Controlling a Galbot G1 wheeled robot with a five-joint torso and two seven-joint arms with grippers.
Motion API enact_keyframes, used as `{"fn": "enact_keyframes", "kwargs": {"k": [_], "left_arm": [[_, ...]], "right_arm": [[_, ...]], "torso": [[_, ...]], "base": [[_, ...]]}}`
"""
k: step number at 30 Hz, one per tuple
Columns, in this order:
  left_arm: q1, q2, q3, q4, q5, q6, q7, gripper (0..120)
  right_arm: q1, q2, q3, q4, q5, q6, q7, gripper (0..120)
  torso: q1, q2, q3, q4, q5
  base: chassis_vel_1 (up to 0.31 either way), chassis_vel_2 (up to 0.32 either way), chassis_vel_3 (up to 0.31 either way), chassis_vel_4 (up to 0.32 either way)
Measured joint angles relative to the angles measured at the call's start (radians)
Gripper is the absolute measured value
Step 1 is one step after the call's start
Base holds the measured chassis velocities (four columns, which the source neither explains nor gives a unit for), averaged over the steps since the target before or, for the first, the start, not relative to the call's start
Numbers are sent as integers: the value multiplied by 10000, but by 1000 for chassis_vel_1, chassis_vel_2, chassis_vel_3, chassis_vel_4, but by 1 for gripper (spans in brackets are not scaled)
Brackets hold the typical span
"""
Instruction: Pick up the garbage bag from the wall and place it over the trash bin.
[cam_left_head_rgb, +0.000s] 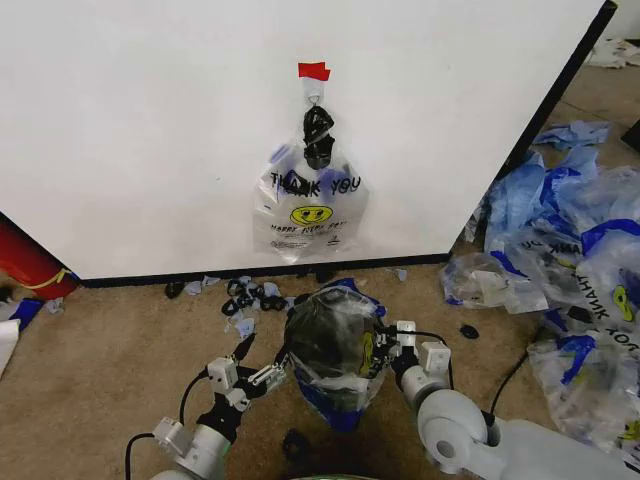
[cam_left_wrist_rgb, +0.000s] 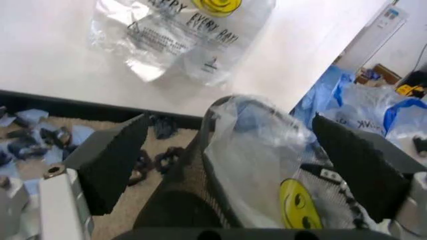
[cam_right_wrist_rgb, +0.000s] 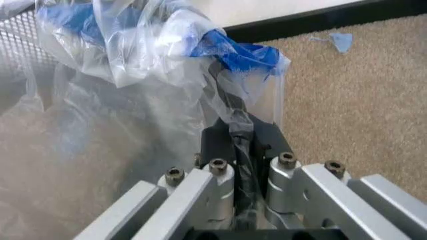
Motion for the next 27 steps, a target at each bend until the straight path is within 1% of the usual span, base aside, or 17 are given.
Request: {"fn": "enact_keyframes", "kwargs": {"k": [6, 9, 12, 18, 27], "left_arm": [[-522, 306, 247, -129, -524, 132, 258, 97], [-824, 493, 415, -137, -837, 142, 468, 97], [-1294, 677, 765, 43, -1053, 167, 558, 97], [-1440, 820, 1144, 386, -1102, 170, 556, 97], [-1534, 863, 1247, 582, -1146, 163, 543, 96]], "right_arm": [[24, 116, -189, 20, -181, 18, 78, 1], [113, 188, -357, 100, -214, -11, 95, 1], [258, 286, -571, 188, -250, -84, 176, 1], [413, 280, -691, 246, -269, -134, 268, 1], [345, 241, -663, 399, -343, -140, 352, 1]], "torso": [[0, 0, 1, -5, 0], [0, 0, 3, 0, 3], [1, -1, 3, 0, 4], [1, -1, 4, 2, 2], [1, -2, 4, 0, 1]], "base": [[0, 0, 0, 0], [0, 0, 0, 0], [0, 0, 0, 0], [0, 0, 0, 0], [0, 0, 0, 0]]}}
